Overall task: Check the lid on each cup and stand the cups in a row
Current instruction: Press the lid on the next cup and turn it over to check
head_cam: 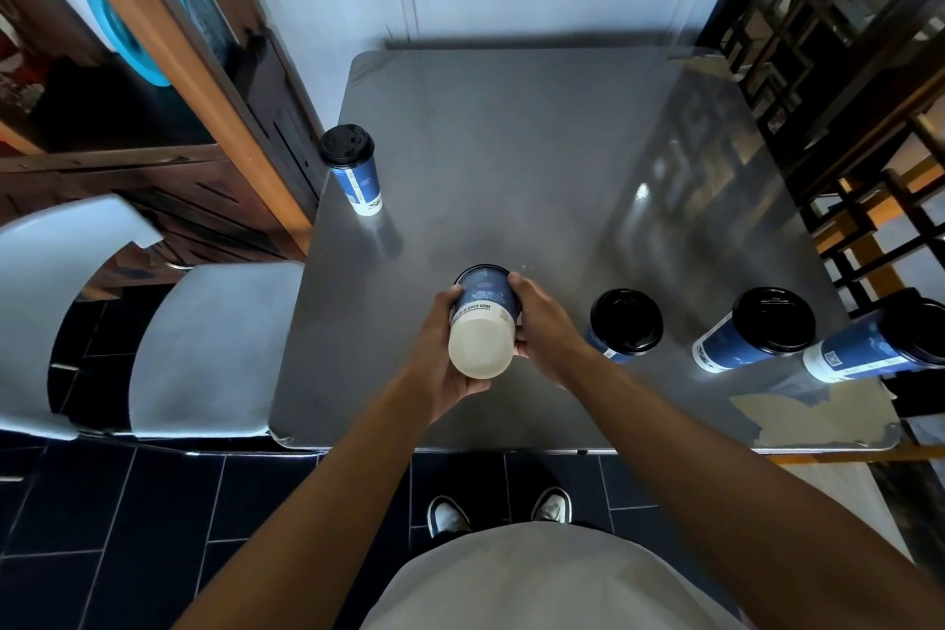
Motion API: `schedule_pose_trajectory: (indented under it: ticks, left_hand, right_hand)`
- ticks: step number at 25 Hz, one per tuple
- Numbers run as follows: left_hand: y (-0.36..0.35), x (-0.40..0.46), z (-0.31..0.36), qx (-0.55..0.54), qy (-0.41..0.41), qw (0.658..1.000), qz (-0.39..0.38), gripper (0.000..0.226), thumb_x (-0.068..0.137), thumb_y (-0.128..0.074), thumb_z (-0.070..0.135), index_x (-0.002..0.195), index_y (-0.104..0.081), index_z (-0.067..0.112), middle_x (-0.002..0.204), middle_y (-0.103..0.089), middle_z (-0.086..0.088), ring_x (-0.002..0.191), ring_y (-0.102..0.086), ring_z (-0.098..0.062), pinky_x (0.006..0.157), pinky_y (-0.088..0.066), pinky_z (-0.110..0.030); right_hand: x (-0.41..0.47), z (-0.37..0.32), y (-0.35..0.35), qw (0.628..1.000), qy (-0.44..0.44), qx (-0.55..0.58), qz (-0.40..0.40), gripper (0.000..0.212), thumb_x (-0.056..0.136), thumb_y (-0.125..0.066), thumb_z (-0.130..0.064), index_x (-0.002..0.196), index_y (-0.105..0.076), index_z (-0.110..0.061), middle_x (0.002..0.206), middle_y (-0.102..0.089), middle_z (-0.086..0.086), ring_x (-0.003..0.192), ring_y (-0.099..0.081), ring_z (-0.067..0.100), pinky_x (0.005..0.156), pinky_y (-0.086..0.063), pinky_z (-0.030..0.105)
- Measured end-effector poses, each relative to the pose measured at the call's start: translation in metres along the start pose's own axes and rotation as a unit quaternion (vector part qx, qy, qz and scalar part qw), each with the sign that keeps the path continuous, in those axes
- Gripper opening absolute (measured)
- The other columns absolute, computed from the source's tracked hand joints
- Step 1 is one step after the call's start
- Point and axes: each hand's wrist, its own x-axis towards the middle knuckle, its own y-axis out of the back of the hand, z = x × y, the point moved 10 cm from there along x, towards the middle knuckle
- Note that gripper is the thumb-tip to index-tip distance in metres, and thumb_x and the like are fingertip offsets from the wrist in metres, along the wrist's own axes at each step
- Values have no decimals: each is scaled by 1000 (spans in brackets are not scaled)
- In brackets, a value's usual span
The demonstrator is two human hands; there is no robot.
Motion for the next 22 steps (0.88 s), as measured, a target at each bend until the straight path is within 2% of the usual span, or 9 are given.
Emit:
schedule_pose_trajectory:
  ticks: [2,5,7,10,14,19,20,22]
  left_hand:
    - [3,1,0,39,-5,999,-11,63,85,-48,72,89,-73,14,74,-69,-9,54,-63,-21,58,-46,-27]
    - [6,0,-1,45,14,999,-17,65,82,-50,75,95,-73,15,79,-72,-8,60,-68,-22,57,-52,-29]
    - [2,-2,-3,13,33,999,-30,56,85,-56,66,99,-73,15,78,-75,-7,60,-72,-23,55,-56,-30]
    - [-7,-3,-2,-37,26,998,-43,49,90,-59,51,113,-66,8,78,-75,-11,59,-72,-24,54,-58,-31]
    - [-2,-2,-3,-59,30,998,-18,43,89,-53,54,95,-68,14,69,-71,-7,53,-68,-24,49,-54,-30]
    - [-3,-1,-2,-36,9,999,-24,56,89,-46,58,74,-76,12,71,-69,-11,54,-64,-27,52,-47,-28]
    - [-3,-2,-3,-23,10,999,-28,58,88,-46,60,73,-78,14,73,-70,-10,56,-64,-27,52,-47,-28]
    - [-1,-3,-5,23,20,999,-28,60,87,-44,64,83,-77,15,78,-71,-10,61,-65,-25,53,-48,-28]
  right_hand:
    - [0,0,1,1000,3,-10,-2,30,100,-45,-51,106,-64,-27,83,-74,0,67,-71,19,60,-60,32]
    - [0,-1,-1,998,7,-55,-17,39,93,-47,-58,106,-66,-26,90,-70,11,78,-66,28,74,-56,42]
    - [-1,-3,-6,995,15,-89,-38,42,86,-46,-60,101,-67,-27,90,-67,14,79,-62,30,75,-53,45]
    - [1,-4,-7,995,16,-92,-29,36,94,-45,-56,97,-67,-28,94,-67,12,82,-64,29,76,-53,46]
    - [2,6,-1,999,-16,-30,0,30,101,-47,-50,97,-66,-27,94,-67,6,85,-64,28,71,-57,37]
    - [2,14,0,1000,-24,-7,-2,32,99,-47,-53,102,-68,-29,84,-75,-3,82,-70,23,66,-61,35]
    - [2,13,1,1000,-22,-6,-1,32,99,-47,-52,102,-68,-28,82,-76,-3,79,-71,21,62,-61,33]
    - [1,10,3,1000,-15,-8,4,33,99,-48,-52,102,-69,-27,85,-77,0,76,-71,20,59,-58,30]
